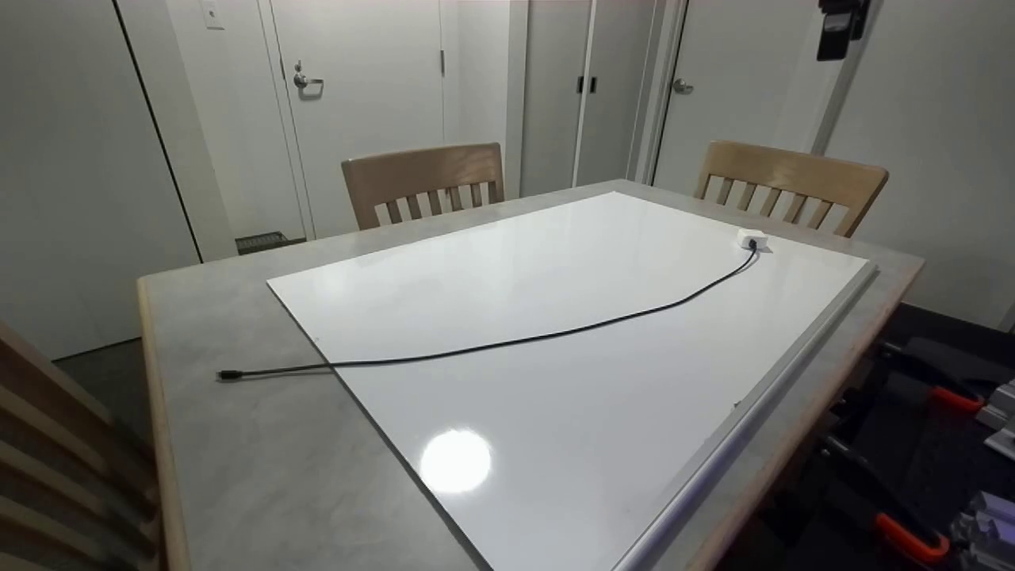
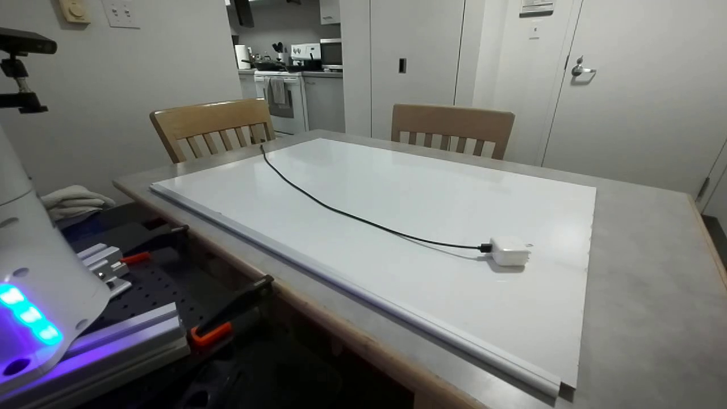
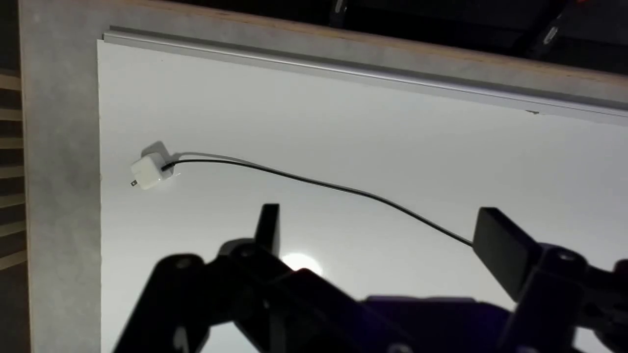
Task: Put the cable in a circle
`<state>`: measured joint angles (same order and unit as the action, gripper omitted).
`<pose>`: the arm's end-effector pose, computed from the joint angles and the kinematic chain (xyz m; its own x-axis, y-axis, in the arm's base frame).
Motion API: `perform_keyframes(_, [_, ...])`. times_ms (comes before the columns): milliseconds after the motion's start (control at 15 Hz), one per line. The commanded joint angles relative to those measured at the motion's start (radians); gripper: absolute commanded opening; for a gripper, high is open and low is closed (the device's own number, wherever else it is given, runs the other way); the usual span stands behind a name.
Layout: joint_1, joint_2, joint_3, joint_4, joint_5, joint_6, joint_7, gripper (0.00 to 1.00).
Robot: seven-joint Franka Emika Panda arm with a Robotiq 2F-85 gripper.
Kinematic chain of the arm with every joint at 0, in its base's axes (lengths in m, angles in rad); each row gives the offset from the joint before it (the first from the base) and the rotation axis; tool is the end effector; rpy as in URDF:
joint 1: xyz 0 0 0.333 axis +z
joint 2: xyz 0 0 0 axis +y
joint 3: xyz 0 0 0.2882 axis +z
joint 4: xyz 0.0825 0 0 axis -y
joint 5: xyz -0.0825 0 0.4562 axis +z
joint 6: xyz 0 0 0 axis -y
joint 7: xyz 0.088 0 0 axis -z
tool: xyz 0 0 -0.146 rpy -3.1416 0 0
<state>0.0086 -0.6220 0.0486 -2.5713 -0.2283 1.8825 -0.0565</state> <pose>0.4333 -0.0033 0.3750 0.9815 0.1692 -0.0899 0.1859 -0.9545 0.2330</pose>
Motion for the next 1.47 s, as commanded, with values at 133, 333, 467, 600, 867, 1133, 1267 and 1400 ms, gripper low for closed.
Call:
perform_keyframes(133, [0.005, 0.018, -0.011, 0.015, -0.01, -0.001, -0.006, 1.0])
perform_keyframes(333, [0.0, 0.035, -0.02, 0.023, -0.024, 0.004, -0.022, 1.0])
perform_keyframes(467, [-0.003, 0.051, -0.027, 0.015, -0.045, 0.03, -0.036, 1.0])
perform_keyframes(600, [-0.011, 0.072, -0.041, 0.012, -0.078, 0.059, -0.051, 1.0])
perform_keyframes(867, [-0.019, 0.124, -0.073, 0.032, -0.145, 0.117, -0.09, 1.0])
perform_keyframes(1133, [-0.01, 0.099, -0.069, 0.015, -0.129, 0.099, -0.066, 1.0])
perform_keyframes(1267, [-0.01, 0.102, -0.069, 0.019, -0.129, 0.099, -0.068, 1.0])
perform_keyframes(1400, [-0.01, 0.102, -0.069, 0.02, -0.129, 0.099, -0.069, 1.0])
